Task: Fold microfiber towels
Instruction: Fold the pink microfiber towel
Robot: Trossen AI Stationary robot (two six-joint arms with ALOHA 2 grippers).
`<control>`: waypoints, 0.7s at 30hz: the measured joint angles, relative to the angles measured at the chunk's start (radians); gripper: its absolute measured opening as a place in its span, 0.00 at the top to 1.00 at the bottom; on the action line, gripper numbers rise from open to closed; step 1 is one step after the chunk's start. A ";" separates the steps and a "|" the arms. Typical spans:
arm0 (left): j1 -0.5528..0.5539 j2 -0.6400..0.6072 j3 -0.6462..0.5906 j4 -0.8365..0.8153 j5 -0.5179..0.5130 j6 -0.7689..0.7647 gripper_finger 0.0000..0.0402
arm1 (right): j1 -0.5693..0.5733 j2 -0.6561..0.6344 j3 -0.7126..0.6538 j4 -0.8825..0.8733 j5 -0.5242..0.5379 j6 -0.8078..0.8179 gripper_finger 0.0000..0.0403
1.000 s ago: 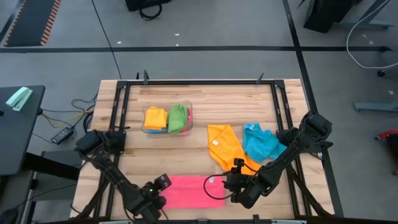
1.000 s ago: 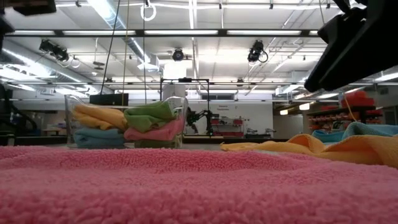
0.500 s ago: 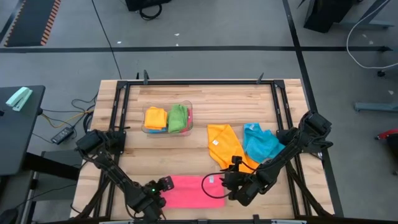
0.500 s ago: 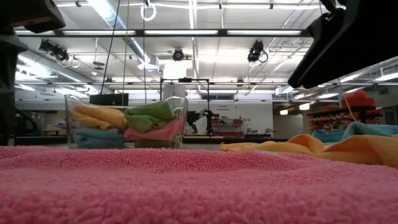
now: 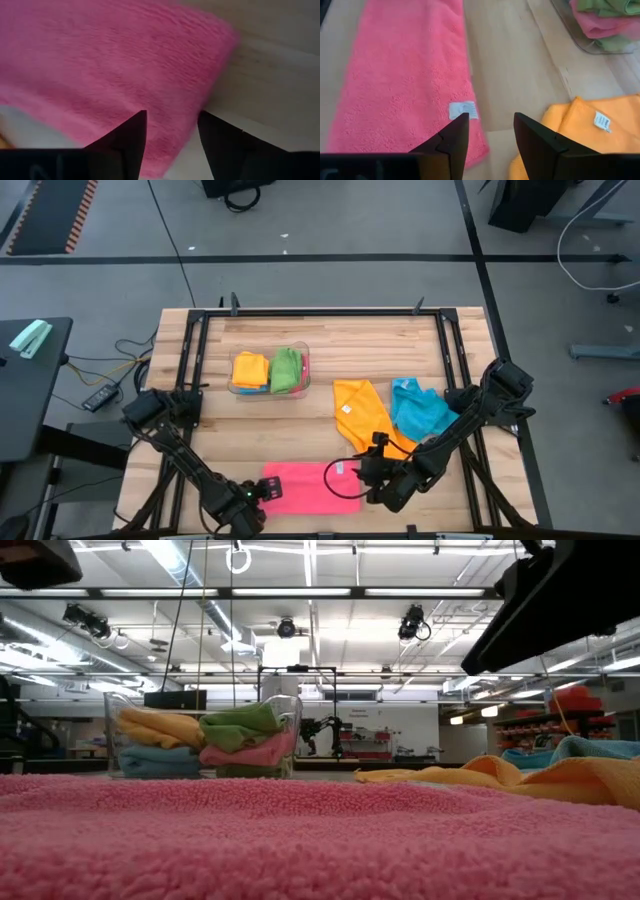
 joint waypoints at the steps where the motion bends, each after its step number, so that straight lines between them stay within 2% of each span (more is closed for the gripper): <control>1: 0.003 0.003 0.000 -0.010 0.011 0.008 0.54 | 0.002 0.000 0.000 0.012 -0.001 0.000 0.59; 6: 0.021 0.038 0.006 -0.022 0.095 0.012 0.65 | 0.015 0.000 0.000 0.082 -0.004 -0.005 0.59; 13: 0.019 0.051 0.003 -0.025 0.106 0.054 0.81 | 0.027 0.000 0.000 0.110 -0.006 0.034 0.59; 17: 0.019 0.052 0.003 -0.026 0.120 0.049 0.95 | 0.026 0.000 0.000 0.124 -0.007 0.054 0.59; 21: 0.028 0.027 0.004 -0.022 0.133 0.012 0.97 | 0.026 0.000 0.000 0.193 -0.008 0.034 0.59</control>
